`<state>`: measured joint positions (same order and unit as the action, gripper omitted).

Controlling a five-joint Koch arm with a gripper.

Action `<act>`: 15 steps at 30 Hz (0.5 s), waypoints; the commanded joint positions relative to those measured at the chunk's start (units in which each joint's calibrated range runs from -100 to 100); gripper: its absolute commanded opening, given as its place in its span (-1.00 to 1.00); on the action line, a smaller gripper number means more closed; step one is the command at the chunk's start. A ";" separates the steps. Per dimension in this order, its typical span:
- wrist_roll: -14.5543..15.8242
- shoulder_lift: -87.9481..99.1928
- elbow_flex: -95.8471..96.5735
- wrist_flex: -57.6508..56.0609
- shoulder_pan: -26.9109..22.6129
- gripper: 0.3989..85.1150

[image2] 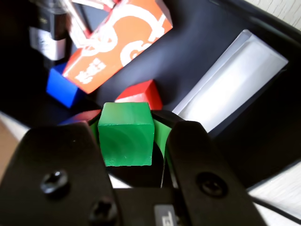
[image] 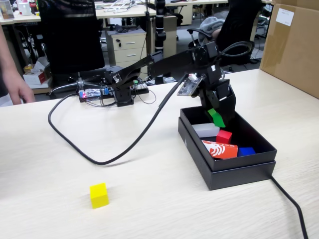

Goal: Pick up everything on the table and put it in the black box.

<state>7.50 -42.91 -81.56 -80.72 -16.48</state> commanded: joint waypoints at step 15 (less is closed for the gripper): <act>-0.68 5.91 -3.93 -0.01 1.27 -0.35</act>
<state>7.40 -42.91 -81.56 -80.72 -15.85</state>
